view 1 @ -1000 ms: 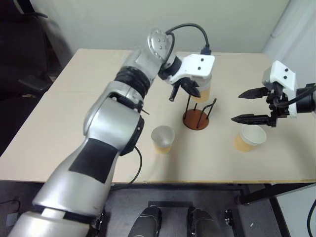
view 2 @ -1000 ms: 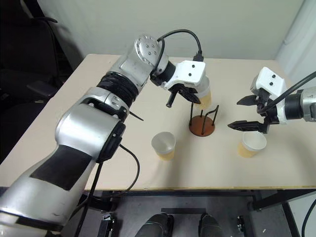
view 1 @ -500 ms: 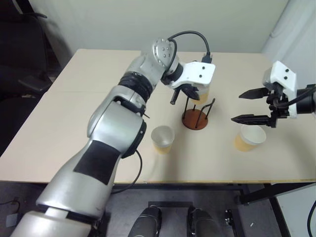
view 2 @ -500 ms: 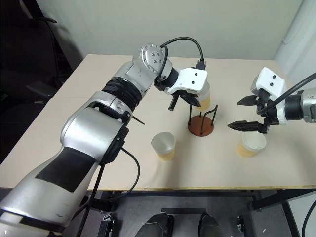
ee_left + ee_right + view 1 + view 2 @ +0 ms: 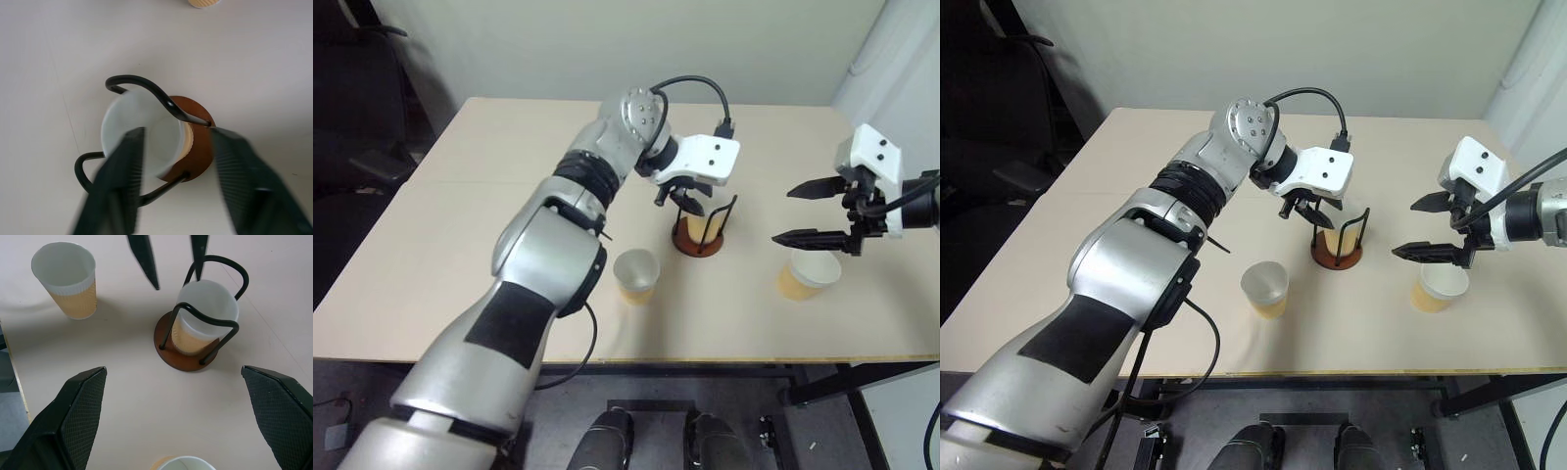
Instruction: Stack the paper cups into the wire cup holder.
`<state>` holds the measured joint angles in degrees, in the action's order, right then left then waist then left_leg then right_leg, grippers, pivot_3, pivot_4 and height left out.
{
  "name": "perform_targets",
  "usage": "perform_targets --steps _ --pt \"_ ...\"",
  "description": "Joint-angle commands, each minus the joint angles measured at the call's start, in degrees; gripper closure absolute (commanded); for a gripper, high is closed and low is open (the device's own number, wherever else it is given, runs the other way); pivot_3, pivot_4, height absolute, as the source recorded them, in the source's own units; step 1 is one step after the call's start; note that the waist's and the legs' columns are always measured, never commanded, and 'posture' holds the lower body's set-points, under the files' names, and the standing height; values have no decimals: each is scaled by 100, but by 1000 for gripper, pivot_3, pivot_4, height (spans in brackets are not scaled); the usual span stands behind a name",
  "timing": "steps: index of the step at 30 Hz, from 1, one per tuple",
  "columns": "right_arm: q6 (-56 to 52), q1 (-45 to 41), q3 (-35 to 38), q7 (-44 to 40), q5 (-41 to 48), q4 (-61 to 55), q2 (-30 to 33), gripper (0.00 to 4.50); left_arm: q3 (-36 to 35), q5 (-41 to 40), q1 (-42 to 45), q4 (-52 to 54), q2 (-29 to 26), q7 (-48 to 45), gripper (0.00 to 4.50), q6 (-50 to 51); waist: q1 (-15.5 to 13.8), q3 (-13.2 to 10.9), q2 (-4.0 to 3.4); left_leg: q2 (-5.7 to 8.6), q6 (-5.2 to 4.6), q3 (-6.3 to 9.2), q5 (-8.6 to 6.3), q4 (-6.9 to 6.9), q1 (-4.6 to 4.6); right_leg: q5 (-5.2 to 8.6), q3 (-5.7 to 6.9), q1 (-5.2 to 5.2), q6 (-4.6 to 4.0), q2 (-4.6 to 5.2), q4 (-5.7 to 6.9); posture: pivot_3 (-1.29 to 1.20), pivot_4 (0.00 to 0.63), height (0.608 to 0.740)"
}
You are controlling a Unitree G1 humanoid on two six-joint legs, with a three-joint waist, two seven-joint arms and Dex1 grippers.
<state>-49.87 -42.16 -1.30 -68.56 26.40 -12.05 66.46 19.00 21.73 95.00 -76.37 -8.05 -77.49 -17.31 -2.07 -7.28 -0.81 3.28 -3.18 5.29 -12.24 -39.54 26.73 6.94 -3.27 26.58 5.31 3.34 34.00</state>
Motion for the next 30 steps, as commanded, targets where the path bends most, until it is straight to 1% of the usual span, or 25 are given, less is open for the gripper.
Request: perform_targets --steps 1,2,3,4,8,11,14,18,21,23,26,27,30 --pt "26 -38 256 8 51 -137 140 0 -43 -54 142 131 3 -33 1044 -62 0 0 0 0 0 0 0 -1 0 0 0 0 0 0 0 0 150 740" --pt "31 -36 254 6 49 -134 143 0 -23 -29 150 143 -8 14 725 -118 0 0 0 0 0 0 0 -1 0 0 0 0 0 0 0 0 150 740" --pt "35 -36 252 6 48 -128 147 0 -3 -5 161 155 -26 45 281 -187 0 0 0 0 0 0 0 -2 0 0 0 -1 0 0 0 0 150 740" --pt "39 -35 249 5 47 -121 152 0 -8 -16 186 170 -63 -28 27 -245 0 0 0 0 -1 0 0 -2 0 0 0 -1 0 0 0 0 150 740" --pt "41 -5 264 -15 55 -118 195 0 -67 -97 401 226 -364 -563 27 -415 5 0 0 0 -3 0 -2 -4 0 0 -1 -1 0 0 0 0 150 740" --pt "56 1 251 -41 52 -101 223 0 -180 -227 604 252 -605 -1027 27 -345 21 0 -1 0 -2 1 -4 -3 1 1 -1 1 -1 -2 -1 0 150 740" --pt "84 -60 192 -55 38 -49 224 0 -37 -362 606 304 -789 -1436 27 -423 13 1 -2 0 -4 2 -8 -1 1 20 -1 -1 -27 -2 -5 0 150 740" --pt "113 -115 137 -68 25 -8 187 0 172 -581 549 394 -895 -1501 27 -486 3 2 -3 0 -11 2 -15 -16 6 28 -1 -5 -35 0 -7 0 150 740" --pt "100 -187 86 -74 38 -20 132 0 231 -938 485 518 -973 -1501 27 -391 15 2 -3 0 -14 1 -20 -24 9 26 -2 -5 -33 0 -7 0 150 740" --pt "75 -184 92 -79 54 -35 135 0 312 -1213 432 609 -1024 -1501 27 -233 16 2 -3 0 -13 1 -20 -24 8 24 -1 -5 -29 -1 -6 0 150 740" --pt "-119 108 357 -25 191 -254 271 0 -435 -2192 136 1052 -1239 -1501 27 497 19 2 -4 0 -13 1 -20 -23 8 20 1 -4 -21 -1 -4 0 150 740" --pt "-263 179 488 -1 287 -335 314 0 -503 -2447 -53 1329 -1397 -1501 27 627 24 4 -9 -1 -13 2 -21 -23 8 16 1 -4 -15 -2 -4 0 150 740" --pt "-770 366 885 -2 654 -545 456 0 -370 -3122 -627 2349 -1831 -1501 27 1313 42 13 -35 -2 -8 0 -21 -23 7 8 0 -1 5 -3 0 0 150 740"
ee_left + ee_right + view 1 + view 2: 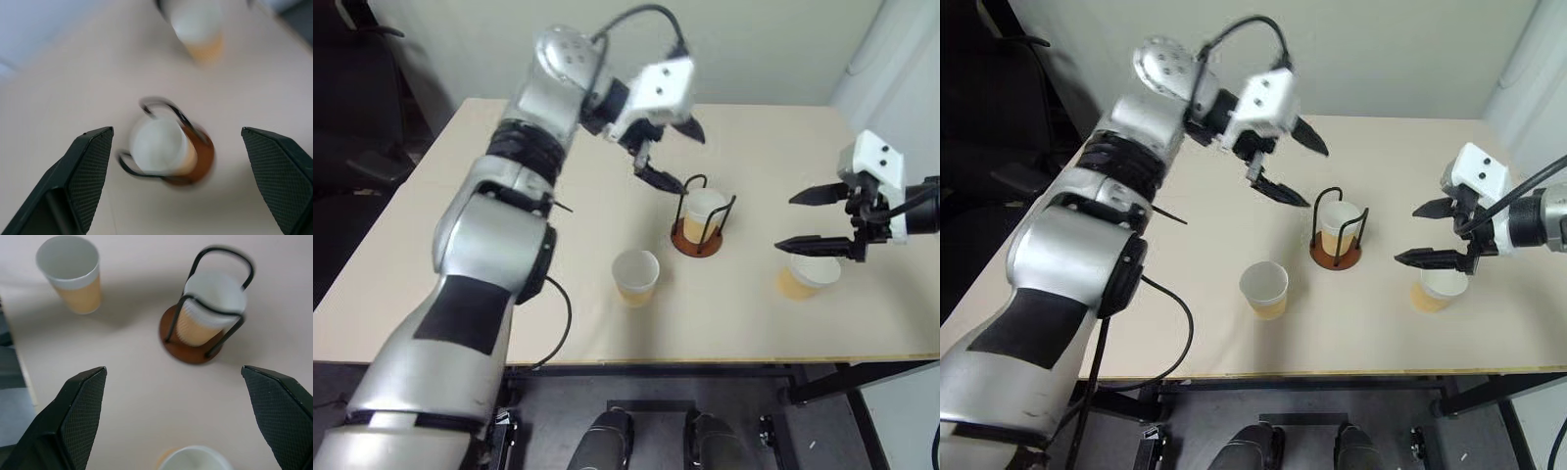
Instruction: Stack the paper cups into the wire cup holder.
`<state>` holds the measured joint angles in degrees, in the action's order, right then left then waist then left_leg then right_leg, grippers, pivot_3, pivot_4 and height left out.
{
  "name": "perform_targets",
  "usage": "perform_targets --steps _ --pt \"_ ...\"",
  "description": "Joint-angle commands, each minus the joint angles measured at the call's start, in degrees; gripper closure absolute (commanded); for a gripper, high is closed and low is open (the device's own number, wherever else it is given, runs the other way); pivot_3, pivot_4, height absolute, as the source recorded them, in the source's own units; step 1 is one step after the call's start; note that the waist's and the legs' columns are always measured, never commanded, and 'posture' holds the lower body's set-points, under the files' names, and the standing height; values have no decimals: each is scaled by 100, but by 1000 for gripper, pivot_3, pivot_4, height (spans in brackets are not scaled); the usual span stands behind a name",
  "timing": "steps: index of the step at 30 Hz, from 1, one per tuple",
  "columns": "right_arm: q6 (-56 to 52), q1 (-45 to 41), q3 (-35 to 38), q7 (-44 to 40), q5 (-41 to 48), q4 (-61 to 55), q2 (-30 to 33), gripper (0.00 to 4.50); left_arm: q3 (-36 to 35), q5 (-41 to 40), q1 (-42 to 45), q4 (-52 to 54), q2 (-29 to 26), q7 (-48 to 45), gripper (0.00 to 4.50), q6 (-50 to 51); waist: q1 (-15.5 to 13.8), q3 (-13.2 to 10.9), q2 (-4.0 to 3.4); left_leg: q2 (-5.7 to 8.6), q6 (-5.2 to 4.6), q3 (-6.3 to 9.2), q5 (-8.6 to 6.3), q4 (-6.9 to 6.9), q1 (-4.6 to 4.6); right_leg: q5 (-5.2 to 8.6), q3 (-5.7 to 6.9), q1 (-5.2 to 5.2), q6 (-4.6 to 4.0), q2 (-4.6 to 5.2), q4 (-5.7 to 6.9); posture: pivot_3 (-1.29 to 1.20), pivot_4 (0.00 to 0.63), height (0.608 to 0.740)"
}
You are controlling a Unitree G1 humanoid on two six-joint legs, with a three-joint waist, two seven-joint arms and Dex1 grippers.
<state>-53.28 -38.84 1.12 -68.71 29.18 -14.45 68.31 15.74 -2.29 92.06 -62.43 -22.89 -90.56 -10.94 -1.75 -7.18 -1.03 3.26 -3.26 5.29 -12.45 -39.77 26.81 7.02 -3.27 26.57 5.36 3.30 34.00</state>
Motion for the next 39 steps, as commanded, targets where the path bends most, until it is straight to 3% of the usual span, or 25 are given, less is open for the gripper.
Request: perform_targets --steps 1,5,11,16,18,29,36,39 --pt "-608 204 812 -40 529 -442 363 0 -23 -998 -574 1412 -503 -194 27 1100 14 3 -14 0 2 -4 1 2 -2 2 -2 0 0 -1 0 0 150 740" --pt "-540 1028 1158 -132 504 -736 736 0 228 -1693 -1487 2994 -1122 -194 27 1980 -12 5 -16 -7 65 0 33 -6 -6 30 12 -10 -36 -6 5 0 150 740" --pt "523 1889 891 -155 -243 -559 1116 0 405 -2232 -2229 4265 -1642 -194 27 2696 -23 5 -17 1 25 5 11 -26 -9 24 4 -22 -45 -2 4 0 150 740" --pt "1591 2006 185 -57 -1104 -131 1070 0 285 -2195 -2268 4387 -1563 -194 27 2884 12 4 -18 1 12 11 5 -25 -76 10 -2 -79 -50 -5 3 0 150 740" --pt "1863 1876 -82 -60 -1352 86 985 0 261 -2177 -2271 4410 -1553 -194 27 2924 31 4 -17 0 23 10 1 -25 -85 30 -5 -84 -14 -4 3 0 150 740" --pt "2524 1131 -1005 -267 -2150 774 321 0 181 -2056 -2331 4484 -1609 -194 27 2965 100 4 -18 -3 14 10 -1 -20 -76 1 -6 -75 -39 -6 -8 0 150 740" --pt "2860 1080 -1187 -494 -2481 993 201 0 90 -1989 -2405 4570 -1634 -194 27 2989 81 4 -18 -3 7 10 -36 -17 -71 33 -3 -74 -45 -4 -14 0 150 740" --pt "3014 1109 -1201 -593 -2596 1086 210 554 65 -1918 -2423 4513 -1714 -194 0 2920 81 4 -17 -3 13 10 -48 -17 -72 40 -2 -73 -50 -4 -15 0 150 740"
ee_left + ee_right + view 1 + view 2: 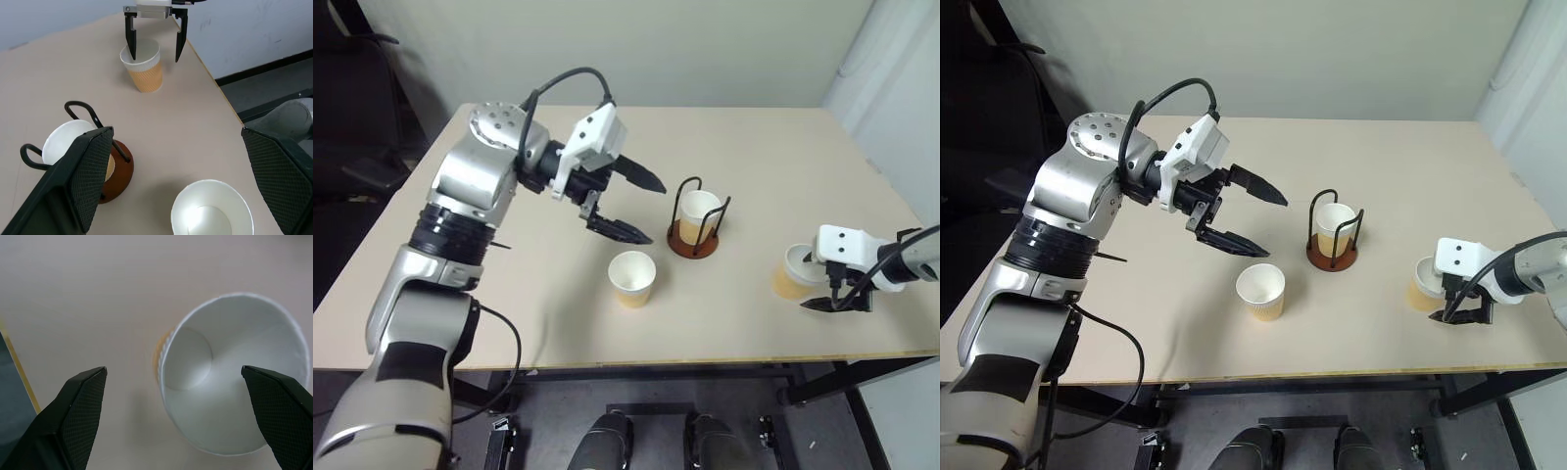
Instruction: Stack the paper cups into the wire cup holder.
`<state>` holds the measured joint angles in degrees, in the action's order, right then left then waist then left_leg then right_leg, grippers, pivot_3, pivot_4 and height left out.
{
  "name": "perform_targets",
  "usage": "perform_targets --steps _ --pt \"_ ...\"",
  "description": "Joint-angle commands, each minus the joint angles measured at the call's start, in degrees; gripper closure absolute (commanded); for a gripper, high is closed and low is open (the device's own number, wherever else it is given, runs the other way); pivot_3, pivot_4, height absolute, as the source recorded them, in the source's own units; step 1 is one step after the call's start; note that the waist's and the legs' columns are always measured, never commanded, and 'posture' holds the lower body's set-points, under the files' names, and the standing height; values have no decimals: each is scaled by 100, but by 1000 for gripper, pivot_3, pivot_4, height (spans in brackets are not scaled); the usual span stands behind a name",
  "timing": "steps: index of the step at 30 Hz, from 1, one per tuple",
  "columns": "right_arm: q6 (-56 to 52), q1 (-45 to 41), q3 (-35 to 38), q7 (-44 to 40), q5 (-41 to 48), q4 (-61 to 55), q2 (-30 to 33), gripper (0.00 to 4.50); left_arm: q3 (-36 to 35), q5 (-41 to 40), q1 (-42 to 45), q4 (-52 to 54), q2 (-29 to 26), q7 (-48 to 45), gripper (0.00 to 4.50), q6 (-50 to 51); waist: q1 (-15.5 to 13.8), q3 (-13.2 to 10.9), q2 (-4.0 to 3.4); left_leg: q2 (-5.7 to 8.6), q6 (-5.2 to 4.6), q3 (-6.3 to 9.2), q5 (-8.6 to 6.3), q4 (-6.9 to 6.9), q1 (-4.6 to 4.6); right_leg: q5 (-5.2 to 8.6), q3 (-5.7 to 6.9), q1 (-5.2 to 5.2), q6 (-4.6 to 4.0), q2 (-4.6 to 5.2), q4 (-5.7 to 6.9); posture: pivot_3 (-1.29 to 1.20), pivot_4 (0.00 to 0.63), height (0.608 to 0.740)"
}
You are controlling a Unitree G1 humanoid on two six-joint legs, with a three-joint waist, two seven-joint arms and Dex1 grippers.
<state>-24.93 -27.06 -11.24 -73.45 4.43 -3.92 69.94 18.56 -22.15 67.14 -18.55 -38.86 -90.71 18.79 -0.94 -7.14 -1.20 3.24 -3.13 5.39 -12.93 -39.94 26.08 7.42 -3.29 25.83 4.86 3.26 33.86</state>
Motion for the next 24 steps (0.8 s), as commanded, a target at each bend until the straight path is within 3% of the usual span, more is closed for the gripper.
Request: perform_targets --steps 1,11,19,24 --pt "205 -71 42 -152 -137 55 46 914 -226 118 70 72 -148 -179 0 -112 1 0 0 0 1 0 -1 1 1 2 0 1 -1 0 -1 0 150 740" --pt "498 100 168 -553 -242 10 241 4476 -407 537 249 -692 -309 -177 0 -574 2 0 0 -1 6 2 -10 5 -2 7 -1 1 -9 0 -2 0 150 740" --pt "231 -32 444 -716 -16 -235 332 4476 -476 548 355 -1198 -435 -179 0 -658 3 -1 0 -2 14 4 -18 19 -1 16 -1 6 -20 -1 -5 0 150 740" --pt "-746 -1145 672 -890 538 -481 249 4476 -262 220 375 -1576 -660 -179 0 -836 31 -5 -7 0 21 0 -11 47 2 18 -9 26 -23 -2 -7 0 150 740"
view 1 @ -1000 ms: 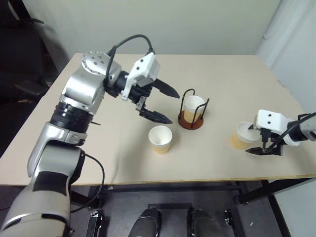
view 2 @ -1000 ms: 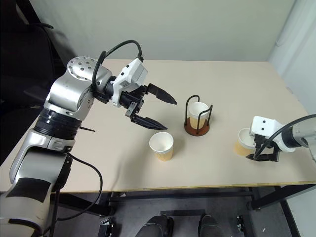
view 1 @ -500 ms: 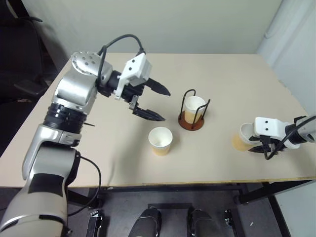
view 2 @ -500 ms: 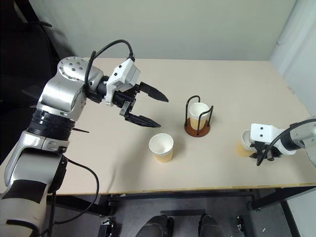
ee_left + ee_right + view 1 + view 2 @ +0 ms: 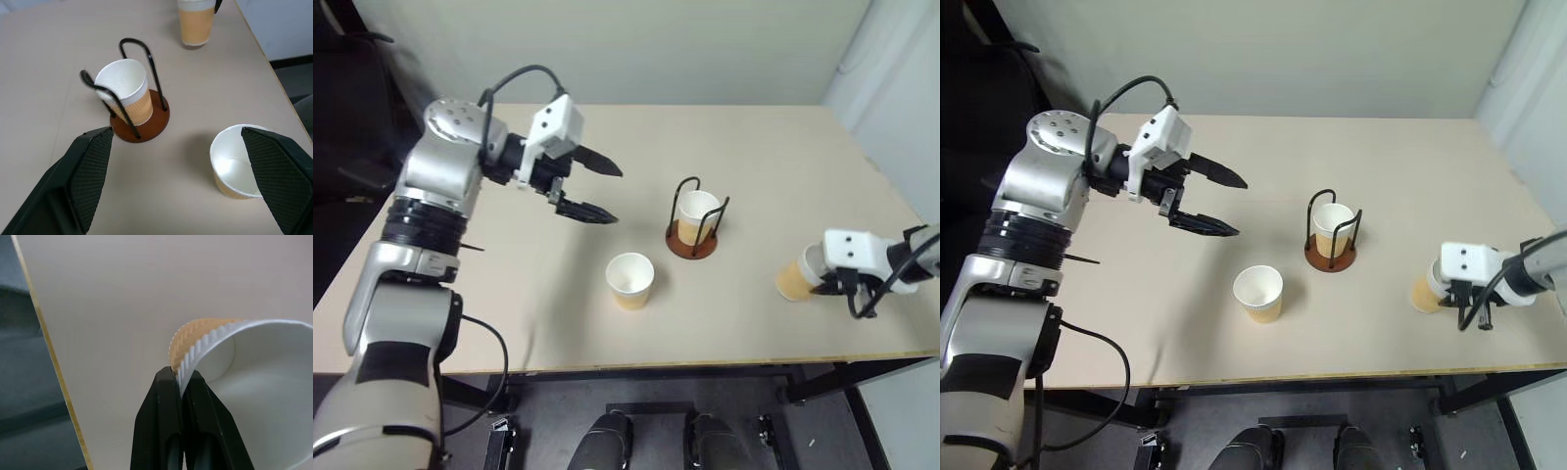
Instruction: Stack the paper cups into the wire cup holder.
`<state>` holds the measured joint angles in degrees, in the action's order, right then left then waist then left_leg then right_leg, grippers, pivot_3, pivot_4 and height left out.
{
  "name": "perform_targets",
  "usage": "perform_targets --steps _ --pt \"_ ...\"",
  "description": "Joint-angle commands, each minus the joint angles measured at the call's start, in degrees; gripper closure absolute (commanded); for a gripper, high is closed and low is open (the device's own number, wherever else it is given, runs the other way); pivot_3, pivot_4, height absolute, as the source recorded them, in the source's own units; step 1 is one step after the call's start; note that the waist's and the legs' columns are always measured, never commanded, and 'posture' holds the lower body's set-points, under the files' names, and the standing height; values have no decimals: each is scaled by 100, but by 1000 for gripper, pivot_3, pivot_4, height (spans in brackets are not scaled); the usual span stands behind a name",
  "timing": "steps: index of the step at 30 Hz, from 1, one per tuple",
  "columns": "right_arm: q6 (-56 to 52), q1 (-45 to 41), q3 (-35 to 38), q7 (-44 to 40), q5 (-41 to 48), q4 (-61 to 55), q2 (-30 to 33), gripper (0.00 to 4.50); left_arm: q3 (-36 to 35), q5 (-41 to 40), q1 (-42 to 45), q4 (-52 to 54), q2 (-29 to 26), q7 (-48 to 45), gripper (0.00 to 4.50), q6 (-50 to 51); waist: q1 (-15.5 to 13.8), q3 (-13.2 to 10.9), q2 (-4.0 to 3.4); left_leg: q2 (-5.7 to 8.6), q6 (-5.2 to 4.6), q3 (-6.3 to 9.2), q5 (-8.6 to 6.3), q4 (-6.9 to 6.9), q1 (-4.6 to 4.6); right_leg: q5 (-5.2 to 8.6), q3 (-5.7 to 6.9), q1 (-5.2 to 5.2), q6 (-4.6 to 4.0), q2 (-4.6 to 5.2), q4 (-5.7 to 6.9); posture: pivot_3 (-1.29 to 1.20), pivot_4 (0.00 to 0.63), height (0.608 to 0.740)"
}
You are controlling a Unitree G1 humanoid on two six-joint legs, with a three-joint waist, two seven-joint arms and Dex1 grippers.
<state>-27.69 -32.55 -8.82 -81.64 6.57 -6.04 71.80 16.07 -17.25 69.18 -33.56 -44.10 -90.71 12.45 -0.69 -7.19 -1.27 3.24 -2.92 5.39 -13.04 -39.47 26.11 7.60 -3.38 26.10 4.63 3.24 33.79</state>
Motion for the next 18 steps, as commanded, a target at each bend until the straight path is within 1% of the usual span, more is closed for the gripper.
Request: perform_targets --steps 1,5,10,14,18 --pt "-644 -890 417 -44 385 -270 -13 4476 46 -356 146 -96 -153 -179 0 -260 10 0 0 0 2 1 3 10 -3 2 0 1 -3 0 0 0 150 740" --pt "-957 -1748 264 31 420 -156 -251 4476 225 -692 157 -155 -185 -179 0 -296 -3 0 1 -8 15 8 16 49 -8 14 13 13 -23 -1 2 0 150 740" --pt "-1045 -2730 -44 110 285 124 -803 4476 427 -767 231 -432 -171 -179 0 -541 -6 -1 0 -8 22 14 17 54 1 16 21 31 -29 0 15 0 150 740" --pt "-913 -3200 -332 200 108 439 -1271 4476 567 -764 281 -560 -166 -179 0 -695 -3 -1 0 -8 37 17 26 55 0 18 23 31 -32 -1 13 0 150 740" --pt "-771 -3308 -579 195 29 574 -1698 4476 610 -786 333 -606 -170 -179 0 -715 -4 -1 0 -7 39 17 27 54 1 20 25 31 -35 -1 14 0 150 740"
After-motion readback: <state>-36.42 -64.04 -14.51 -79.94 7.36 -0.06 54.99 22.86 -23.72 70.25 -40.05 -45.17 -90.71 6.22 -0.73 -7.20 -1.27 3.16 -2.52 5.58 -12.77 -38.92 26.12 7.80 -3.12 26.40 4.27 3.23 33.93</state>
